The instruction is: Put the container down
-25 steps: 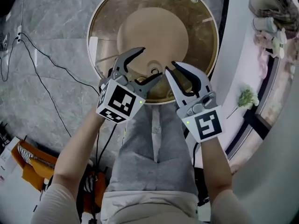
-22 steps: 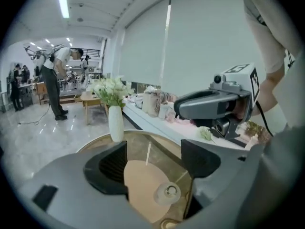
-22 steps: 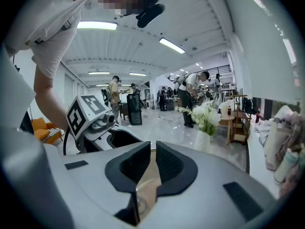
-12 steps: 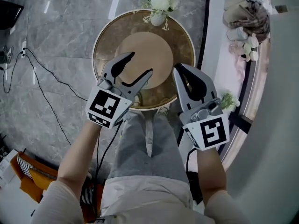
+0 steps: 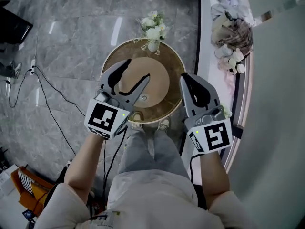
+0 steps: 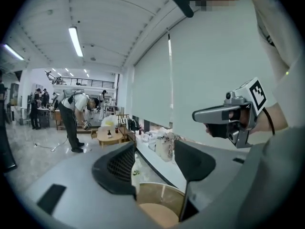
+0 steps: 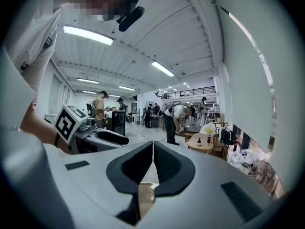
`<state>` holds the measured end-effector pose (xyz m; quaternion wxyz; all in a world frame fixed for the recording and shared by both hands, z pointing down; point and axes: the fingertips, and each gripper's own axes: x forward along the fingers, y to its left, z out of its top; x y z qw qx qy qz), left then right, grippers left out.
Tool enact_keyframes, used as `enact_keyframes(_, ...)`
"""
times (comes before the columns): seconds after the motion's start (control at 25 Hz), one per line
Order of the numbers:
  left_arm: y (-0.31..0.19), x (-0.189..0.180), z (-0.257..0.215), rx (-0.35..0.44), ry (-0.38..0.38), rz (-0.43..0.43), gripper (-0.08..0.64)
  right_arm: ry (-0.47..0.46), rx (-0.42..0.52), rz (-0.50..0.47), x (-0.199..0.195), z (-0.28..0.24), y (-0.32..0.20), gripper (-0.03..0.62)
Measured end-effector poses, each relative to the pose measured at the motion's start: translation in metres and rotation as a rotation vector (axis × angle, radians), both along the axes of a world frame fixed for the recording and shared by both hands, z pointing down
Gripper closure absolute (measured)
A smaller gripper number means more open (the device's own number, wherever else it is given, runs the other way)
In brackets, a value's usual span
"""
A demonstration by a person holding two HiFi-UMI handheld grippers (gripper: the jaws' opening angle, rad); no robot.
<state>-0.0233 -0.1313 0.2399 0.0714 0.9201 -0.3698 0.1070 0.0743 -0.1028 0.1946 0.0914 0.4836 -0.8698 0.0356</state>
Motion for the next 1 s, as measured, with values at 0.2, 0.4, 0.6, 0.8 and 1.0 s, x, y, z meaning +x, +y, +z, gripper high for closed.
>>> enact_keyframes(0.2, 0.012, 0.0, -0.066, 0.076, 0.036, 0.018, 0.358, 0.036, 0.072, 0.028, 0.012, -0.057, 0.007, 0.578)
enact_keyframes(0.4, 0.031, 0.002, -0.116, 0.128, 0.042, 0.059, 0.448, 0.069, 0.146, 0.04, 0.017, -0.111, 0.014, 0.58)
enact_keyframes(0.6, 0.038, -0.008, -0.161, 0.186, 0.029, 0.003, 0.484, 0.06, 0.204, 0.046, 0.018, -0.157, 0.022, 0.581)
enact_keyframes(0.8, 0.047, -0.02, -0.201, 0.202, 0.075, -0.057, 0.528, 0.036, 0.255, 0.061, 0.021, -0.201, 0.038, 0.581)
enact_keyframes(1.0, 0.057, -0.028, -0.234, 0.248, 0.094, -0.079, 0.539, 0.006, 0.302, 0.066, 0.023, -0.238, 0.059, 0.581)
